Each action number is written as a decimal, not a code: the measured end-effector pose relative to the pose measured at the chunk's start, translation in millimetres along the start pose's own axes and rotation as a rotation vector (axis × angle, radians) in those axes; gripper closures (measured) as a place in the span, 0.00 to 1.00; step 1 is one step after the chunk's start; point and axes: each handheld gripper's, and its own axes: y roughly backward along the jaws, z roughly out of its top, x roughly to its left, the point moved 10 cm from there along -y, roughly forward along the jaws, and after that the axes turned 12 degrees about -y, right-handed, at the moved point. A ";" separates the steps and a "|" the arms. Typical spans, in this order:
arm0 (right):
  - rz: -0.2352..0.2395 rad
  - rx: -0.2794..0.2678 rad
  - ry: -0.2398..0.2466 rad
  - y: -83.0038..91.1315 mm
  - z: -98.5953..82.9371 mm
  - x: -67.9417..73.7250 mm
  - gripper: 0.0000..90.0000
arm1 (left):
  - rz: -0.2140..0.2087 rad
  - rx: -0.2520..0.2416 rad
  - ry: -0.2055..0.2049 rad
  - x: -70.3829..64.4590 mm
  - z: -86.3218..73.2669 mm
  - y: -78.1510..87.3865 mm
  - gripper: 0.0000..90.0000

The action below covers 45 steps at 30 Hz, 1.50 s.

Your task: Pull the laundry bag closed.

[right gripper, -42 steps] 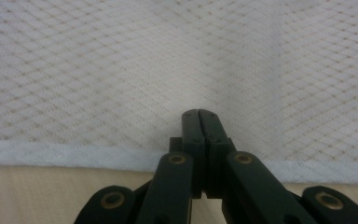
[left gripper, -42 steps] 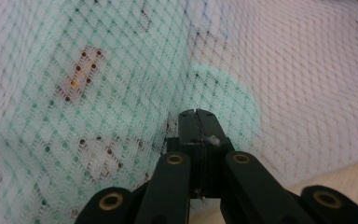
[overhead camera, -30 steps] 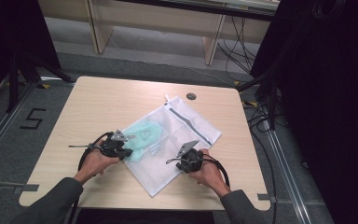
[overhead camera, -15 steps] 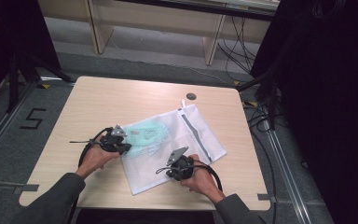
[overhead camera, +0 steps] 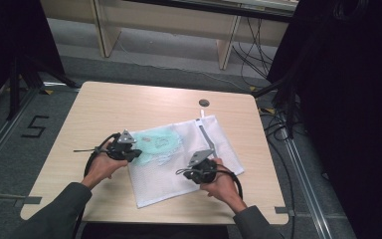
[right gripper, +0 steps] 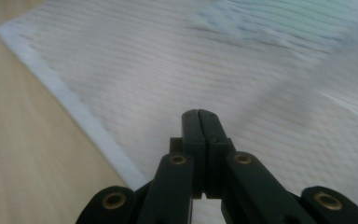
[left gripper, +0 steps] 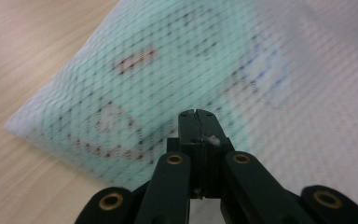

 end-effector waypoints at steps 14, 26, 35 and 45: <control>-0.195 -0.025 -0.200 39.1 -41.3 -101.4 1.00 | -0.197 -0.030 -0.032 -94.4 9.8 9.7 1.00; -0.217 0.108 -0.210 36.4 -71.2 -119.8 1.00 | -0.200 0.058 -0.075 -93.9 -8.2 0.1 1.00; -0.168 0.132 -0.197 36.1 -74.2 -95.1 1.00 | -0.174 0.074 -0.053 -74.4 -19.5 8.4 1.00; -0.086 0.156 -0.122 31.1 -75.1 -51.4 1.00 | -0.139 0.106 -0.031 -52.7 -39.8 24.8 1.00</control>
